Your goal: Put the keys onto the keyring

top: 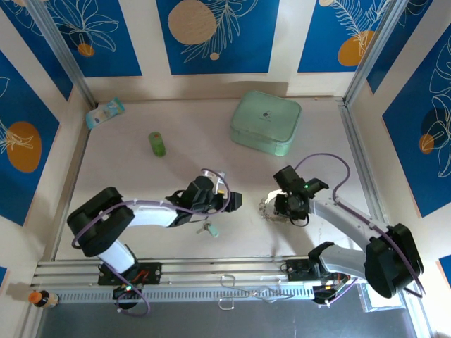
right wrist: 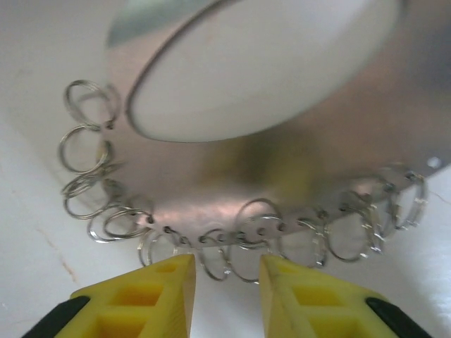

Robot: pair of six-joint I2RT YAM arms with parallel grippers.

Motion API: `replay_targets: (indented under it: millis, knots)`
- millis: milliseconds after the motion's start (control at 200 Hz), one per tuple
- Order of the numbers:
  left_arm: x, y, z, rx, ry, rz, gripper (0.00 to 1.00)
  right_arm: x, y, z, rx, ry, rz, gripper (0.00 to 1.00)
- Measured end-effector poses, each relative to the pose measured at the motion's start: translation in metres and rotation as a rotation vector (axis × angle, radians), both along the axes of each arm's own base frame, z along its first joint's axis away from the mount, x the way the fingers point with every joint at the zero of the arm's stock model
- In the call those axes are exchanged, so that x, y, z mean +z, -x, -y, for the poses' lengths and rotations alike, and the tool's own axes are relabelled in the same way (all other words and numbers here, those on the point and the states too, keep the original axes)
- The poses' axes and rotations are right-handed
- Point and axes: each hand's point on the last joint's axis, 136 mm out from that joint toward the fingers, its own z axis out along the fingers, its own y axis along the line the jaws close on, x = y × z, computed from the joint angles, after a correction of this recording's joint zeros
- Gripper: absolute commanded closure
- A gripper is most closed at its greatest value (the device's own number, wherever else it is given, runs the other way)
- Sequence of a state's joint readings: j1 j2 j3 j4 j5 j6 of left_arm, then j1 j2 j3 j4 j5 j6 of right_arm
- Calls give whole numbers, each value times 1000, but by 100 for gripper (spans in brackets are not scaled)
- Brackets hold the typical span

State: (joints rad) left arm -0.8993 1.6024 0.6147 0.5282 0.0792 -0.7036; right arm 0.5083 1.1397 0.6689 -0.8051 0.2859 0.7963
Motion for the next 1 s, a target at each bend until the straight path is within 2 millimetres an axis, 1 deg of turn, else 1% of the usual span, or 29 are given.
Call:
replay_targets:
  millis: [120, 265, 375, 500, 560, 645, 765, 855, 1000]
  knots:
    - [-1, -3, 6, 2, 9, -6, 12, -6, 7, 4, -28, -1, -15, 72]
    - [0, -2, 8, 2, 18, -10, 12, -15, 14, 11, -82, 14, -42, 73]
    - [1, -2, 9, 3, 20, -10, 13, -13, 8, 21, -144, 16, -7, 73]
    - [2, -2, 11, 6, 21, -5, 13, -8, -1, 37, -232, 11, 39, 72]
    - [4, -3, 11, 8, 24, 0, 13, -9, -4, 41, -255, 16, 44, 73]
    - [5, -4, 11, 13, 29, 7, 13, -13, -3, 42, -252, 28, 22, 73]
    - [6, -5, 11, 19, 31, 13, 13, -20, 2, 36, -208, 57, -11, 72]
    - [7, -5, 12, 21, 35, 14, 13, -23, 6, 32, -162, 88, -22, 71]
    - [9, -6, 13, 19, 43, 19, 13, -25, 10, 27, -109, 152, -43, 71]
